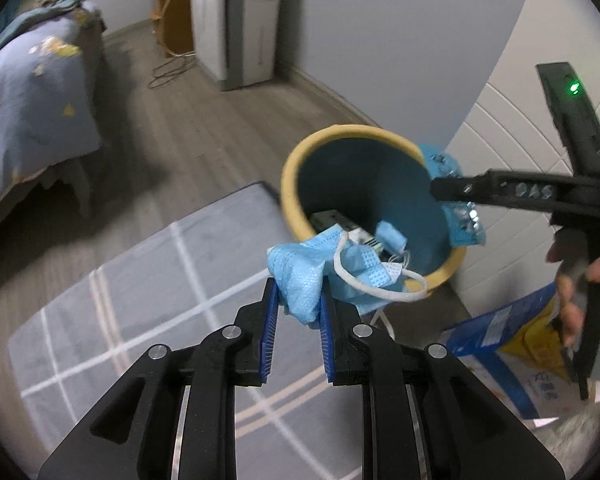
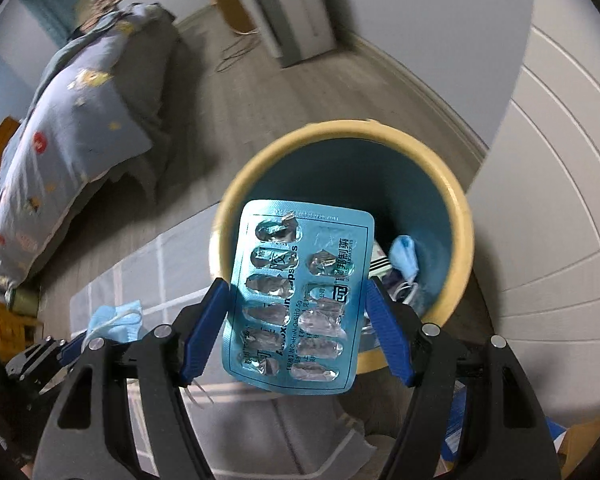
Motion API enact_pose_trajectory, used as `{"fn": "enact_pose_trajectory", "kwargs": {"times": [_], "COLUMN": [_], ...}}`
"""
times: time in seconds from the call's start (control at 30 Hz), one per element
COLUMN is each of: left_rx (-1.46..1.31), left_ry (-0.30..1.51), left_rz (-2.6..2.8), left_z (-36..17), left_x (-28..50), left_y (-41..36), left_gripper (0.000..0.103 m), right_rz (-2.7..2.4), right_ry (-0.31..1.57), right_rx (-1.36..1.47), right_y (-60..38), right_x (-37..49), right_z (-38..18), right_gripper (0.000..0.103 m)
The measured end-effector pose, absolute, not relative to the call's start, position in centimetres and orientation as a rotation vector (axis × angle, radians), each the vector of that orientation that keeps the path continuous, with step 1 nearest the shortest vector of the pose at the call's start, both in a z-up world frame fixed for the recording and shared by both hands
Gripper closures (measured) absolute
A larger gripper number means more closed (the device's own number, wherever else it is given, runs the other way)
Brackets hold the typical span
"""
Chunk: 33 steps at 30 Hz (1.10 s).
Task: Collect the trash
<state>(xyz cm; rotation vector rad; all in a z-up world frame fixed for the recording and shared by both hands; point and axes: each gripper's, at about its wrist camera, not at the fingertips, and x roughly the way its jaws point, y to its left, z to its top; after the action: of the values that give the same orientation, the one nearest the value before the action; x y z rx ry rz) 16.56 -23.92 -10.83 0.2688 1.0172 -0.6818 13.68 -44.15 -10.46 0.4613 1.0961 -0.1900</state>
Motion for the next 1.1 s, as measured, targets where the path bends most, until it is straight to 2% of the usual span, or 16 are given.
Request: {"fn": "enact_pose_trajectory", "kwargs": {"times": [0.33, 0.43, 0.57, 0.67, 0.83, 0.93, 1.0, 1.1], "left_rx": [0.332, 0.313, 0.306, 0.321, 0.301, 0.281, 0.276, 0.304], "left_ry": [1.027, 1.023, 1.010, 1.006, 0.999, 0.968, 0.941, 0.913], "left_rz": [-0.690, -0.692, -0.688, -0.698, -0.683, -0.672, -0.662, -0.645], "left_z": [-14.2, -14.9, -15.5, -15.9, -15.2, -13.4, -12.1, -10.3], "left_x": [19.0, 19.9, 20.5, 20.3, 20.0, 19.0, 18.4, 17.1], "left_y": [-29.8, -30.8, -31.6, -31.9, -30.3, -28.6, -27.6, -26.3], "left_gripper": [0.081, 0.076, 0.049, 0.044, 0.040, 0.029, 0.013, 0.008], "right_rz": [-0.237, -0.229, -0.238, -0.242, -0.252, -0.261, -0.267, -0.287], "right_ry": [1.085, 1.067, 1.053, 1.055, 1.045, 1.044, 1.044, 1.047], "right_rx": [0.532, 0.551, 0.566, 0.551, 0.549, 0.479, 0.422, 0.358], "right_y": [-47.0, -47.6, -48.0, -48.0, -48.3, -47.7, -47.1, -46.1], "right_x": [14.2, 14.4, 14.6, 14.8, 14.4, 13.5, 12.8, 11.1], "right_z": [-12.6, -13.0, -13.2, -13.5, -13.1, -11.7, -10.8, -8.9], "right_gripper": [0.034, 0.033, 0.032, 0.027, 0.027, 0.027, 0.024, 0.018]}}
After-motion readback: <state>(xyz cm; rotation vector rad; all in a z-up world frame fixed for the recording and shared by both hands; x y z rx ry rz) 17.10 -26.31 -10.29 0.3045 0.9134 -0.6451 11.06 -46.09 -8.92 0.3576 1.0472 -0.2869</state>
